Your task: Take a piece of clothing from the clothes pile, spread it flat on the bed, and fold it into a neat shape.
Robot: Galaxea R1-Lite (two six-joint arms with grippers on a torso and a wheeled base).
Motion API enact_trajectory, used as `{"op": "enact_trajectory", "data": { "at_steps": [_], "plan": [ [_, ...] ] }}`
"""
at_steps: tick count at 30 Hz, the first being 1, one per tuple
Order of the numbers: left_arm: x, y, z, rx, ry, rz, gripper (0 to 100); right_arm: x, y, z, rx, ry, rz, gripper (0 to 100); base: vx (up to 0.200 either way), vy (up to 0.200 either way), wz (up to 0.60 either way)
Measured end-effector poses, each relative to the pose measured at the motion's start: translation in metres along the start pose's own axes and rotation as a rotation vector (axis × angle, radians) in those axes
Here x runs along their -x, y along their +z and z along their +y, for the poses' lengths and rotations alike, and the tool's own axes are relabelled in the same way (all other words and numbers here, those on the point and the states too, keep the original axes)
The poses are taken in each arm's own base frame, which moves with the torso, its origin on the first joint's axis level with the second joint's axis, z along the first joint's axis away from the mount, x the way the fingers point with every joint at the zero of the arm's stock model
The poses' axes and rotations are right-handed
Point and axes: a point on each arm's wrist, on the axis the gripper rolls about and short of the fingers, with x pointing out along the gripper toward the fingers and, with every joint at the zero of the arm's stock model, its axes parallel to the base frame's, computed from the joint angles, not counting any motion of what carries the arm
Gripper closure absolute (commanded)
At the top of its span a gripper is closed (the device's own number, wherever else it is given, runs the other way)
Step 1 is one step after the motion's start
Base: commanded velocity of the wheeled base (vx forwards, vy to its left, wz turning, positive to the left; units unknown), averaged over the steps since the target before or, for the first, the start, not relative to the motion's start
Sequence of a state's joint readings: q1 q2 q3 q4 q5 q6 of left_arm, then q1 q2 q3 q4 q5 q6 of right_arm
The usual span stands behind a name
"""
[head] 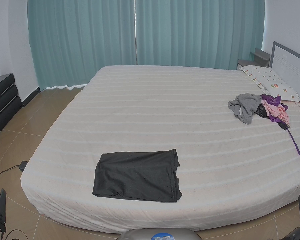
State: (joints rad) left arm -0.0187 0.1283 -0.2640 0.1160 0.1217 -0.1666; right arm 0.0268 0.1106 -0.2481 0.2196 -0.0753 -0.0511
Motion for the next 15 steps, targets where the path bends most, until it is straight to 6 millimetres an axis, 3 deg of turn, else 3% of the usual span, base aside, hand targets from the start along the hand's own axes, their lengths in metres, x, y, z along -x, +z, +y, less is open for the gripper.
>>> {"op": "enact_trajectory", "data": {
  "at_steps": [10, 15],
  "plan": [
    [0.002, -0.02, 0.003, -0.092, 0.003, -0.145, 0, -0.001, -0.002, 0.001, 0.067, -0.053, -0.337, 0, 0.0, 0.0, 0.0],
    [-0.003, -0.034, 0.005, -0.132, 0.006, -0.143, 0, -0.005, -0.011, 0.002, 0.088, -0.064, -0.343, 0, 0.0, 0.0, 0.0]
  ]
}}
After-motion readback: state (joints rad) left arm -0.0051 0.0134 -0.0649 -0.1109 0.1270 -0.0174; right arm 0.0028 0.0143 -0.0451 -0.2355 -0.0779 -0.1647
